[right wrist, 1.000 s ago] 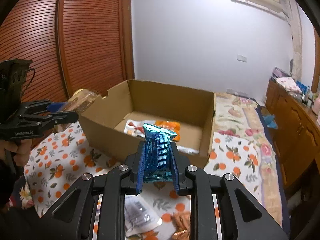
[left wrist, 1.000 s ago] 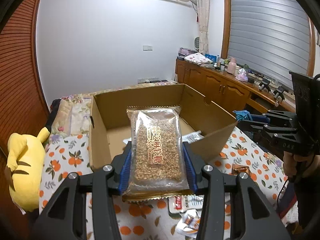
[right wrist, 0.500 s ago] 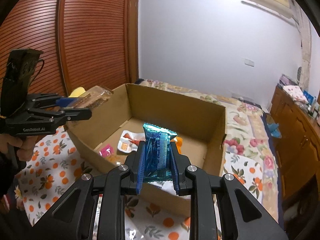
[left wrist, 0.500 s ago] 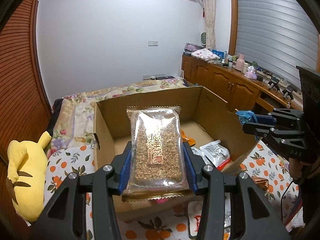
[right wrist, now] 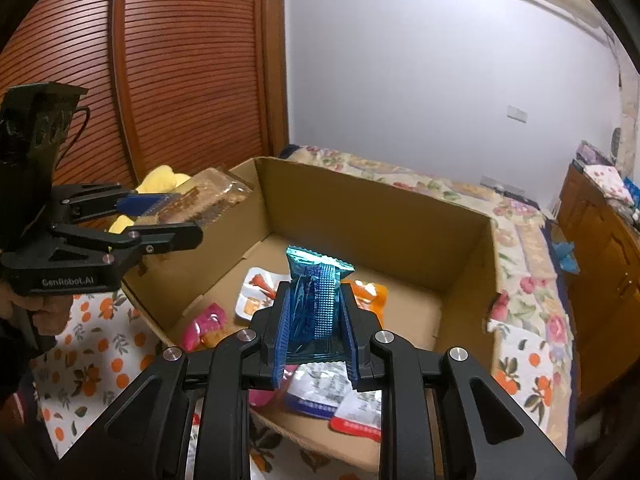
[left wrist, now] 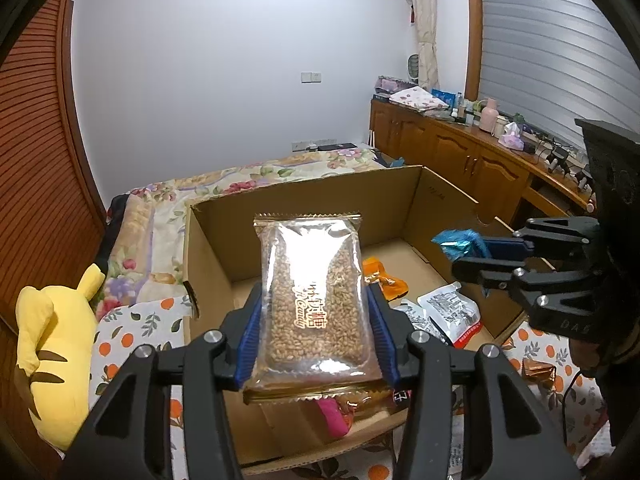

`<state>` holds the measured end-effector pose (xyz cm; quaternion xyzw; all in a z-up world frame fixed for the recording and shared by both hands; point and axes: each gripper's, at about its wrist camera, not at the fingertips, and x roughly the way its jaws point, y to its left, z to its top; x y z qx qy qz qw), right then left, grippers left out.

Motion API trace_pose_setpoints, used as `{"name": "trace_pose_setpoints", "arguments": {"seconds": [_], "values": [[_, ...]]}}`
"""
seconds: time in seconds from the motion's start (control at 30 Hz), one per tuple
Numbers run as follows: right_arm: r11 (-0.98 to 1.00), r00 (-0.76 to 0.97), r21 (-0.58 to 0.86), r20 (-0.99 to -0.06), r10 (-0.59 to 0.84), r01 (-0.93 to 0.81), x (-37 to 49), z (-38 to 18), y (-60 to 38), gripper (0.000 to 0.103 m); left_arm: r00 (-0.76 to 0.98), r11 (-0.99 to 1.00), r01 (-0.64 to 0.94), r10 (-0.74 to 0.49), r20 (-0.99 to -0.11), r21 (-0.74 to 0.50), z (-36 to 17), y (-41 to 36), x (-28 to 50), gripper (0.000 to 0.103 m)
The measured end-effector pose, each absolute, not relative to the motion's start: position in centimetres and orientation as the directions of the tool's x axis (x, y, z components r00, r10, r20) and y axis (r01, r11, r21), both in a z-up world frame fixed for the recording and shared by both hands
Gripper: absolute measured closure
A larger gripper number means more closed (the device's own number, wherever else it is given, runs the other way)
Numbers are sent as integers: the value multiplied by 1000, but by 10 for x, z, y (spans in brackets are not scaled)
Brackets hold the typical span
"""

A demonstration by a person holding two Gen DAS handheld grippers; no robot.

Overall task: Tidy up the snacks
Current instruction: 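Open both grippers to drop the snacks into the box, then move both open grippers back down to the snacks on the bedspread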

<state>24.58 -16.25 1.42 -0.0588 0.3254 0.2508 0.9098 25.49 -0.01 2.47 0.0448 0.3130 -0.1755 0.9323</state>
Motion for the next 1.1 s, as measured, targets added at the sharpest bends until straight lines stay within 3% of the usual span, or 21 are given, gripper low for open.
{"name": "trace_pose_setpoints", "arguments": {"seconds": [0.6,0.73,1.1], "values": [[828,569,111,-677,468,-549,264,-1,-124,79,779,952,303,-272,-565,-40,34,21,247,39],[838,577,111,-676,458,-535,264,1,-126,73,787,953,300,-269,-555,-35,37,24,239,34],[863,643,81,-633,431,-499,214,39,-150,71,791,945,324,-298,-534,-47,45,24,193,30]]}}
